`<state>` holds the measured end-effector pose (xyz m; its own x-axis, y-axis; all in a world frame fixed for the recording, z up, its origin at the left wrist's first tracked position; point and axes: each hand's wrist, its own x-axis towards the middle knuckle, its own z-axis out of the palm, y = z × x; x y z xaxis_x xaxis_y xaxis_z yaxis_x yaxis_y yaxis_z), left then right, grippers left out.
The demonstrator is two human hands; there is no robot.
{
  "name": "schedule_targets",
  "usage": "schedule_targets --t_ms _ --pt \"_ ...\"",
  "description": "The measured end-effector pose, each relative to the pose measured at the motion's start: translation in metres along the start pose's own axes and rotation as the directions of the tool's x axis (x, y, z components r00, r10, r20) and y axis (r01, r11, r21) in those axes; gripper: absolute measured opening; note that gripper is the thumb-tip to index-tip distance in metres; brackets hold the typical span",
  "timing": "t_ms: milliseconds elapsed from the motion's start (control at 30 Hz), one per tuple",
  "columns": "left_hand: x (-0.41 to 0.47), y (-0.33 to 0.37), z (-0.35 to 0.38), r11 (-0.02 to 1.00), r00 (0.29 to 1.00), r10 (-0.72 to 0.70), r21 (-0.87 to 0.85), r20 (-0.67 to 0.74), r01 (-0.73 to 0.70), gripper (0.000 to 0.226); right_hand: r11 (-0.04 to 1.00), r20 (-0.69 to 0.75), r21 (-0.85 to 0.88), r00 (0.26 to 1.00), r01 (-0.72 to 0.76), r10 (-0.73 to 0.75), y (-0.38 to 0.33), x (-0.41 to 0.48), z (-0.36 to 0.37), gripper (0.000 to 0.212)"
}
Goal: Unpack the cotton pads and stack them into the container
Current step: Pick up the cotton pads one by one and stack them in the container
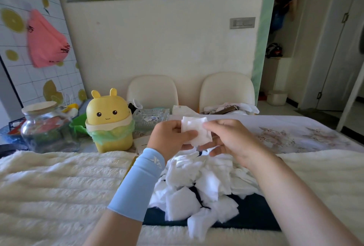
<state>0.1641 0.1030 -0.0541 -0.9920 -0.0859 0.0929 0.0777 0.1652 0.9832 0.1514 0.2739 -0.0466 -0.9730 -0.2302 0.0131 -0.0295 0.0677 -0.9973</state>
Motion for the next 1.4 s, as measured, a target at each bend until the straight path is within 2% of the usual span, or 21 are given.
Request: schedule_targets --t_ms 67,133,300,467,567,700,833,933,1167,1267,1400 --pt "0.000 -0.002 0.000 1.000 1.000 0.006 0.012 -0.010 -0.006 0.014 0.990 -0.015 -0.137 1.000 0.015 -0.018 0.000 -0.001 -0.001 0.029" --pt "0.000 -0.002 0.000 1.000 1.000 -0.002 -0.009 0.004 0.002 0.013 0.977 -0.055 -0.209 0.997 0.041 -0.054 0.001 0.000 -0.002 0.021" --pt "-0.003 0.000 0.000 0.955 0.991 -0.132 -0.265 0.020 0.133 0.020 0.979 -0.093 -0.204 0.994 0.033 -0.052 0.001 0.001 -0.009 0.013" --pt "0.000 -0.005 0.000 0.937 0.983 -0.177 -0.314 -0.050 0.153 0.016 0.975 -0.153 -0.199 0.980 0.099 -0.130 -0.004 0.001 -0.016 0.010" --pt "-0.004 -0.003 0.004 0.915 0.985 -0.166 -0.367 0.036 0.168 0.019 0.970 -0.091 -0.185 0.980 0.159 -0.178 -0.008 -0.002 -0.008 0.012" --pt "-0.008 0.003 0.006 0.897 0.981 -0.116 -0.407 0.153 0.170 0.022 0.914 -0.129 -0.354 0.957 0.200 -0.260 -0.003 -0.003 0.001 0.013" --pt "-0.008 0.006 0.004 0.900 0.977 -0.112 -0.398 0.181 0.177 0.035 0.905 -0.139 -0.379 0.956 0.191 -0.260 -0.002 0.000 -0.001 0.015" --pt "-0.009 0.006 0.001 0.933 0.967 -0.088 -0.321 0.238 0.164 0.036 0.892 -0.115 -0.415 0.962 0.181 -0.249 -0.003 0.001 -0.002 0.025" --pt "-0.007 0.003 0.003 0.898 0.970 -0.117 -0.395 0.213 0.195 0.024 0.921 -0.105 -0.364 0.977 0.138 -0.188 -0.003 0.000 -0.009 0.027" --pt "-0.007 0.002 0.005 0.906 0.972 -0.113 -0.380 0.206 0.186 0.023 0.921 -0.129 -0.366 0.974 0.130 -0.188 0.000 0.002 -0.006 0.017" --pt "-0.006 0.002 0.002 0.915 0.963 -0.080 -0.365 0.258 0.174 0.028 0.972 -0.127 -0.230 0.988 0.057 -0.088 0.000 0.002 -0.005 0.020"
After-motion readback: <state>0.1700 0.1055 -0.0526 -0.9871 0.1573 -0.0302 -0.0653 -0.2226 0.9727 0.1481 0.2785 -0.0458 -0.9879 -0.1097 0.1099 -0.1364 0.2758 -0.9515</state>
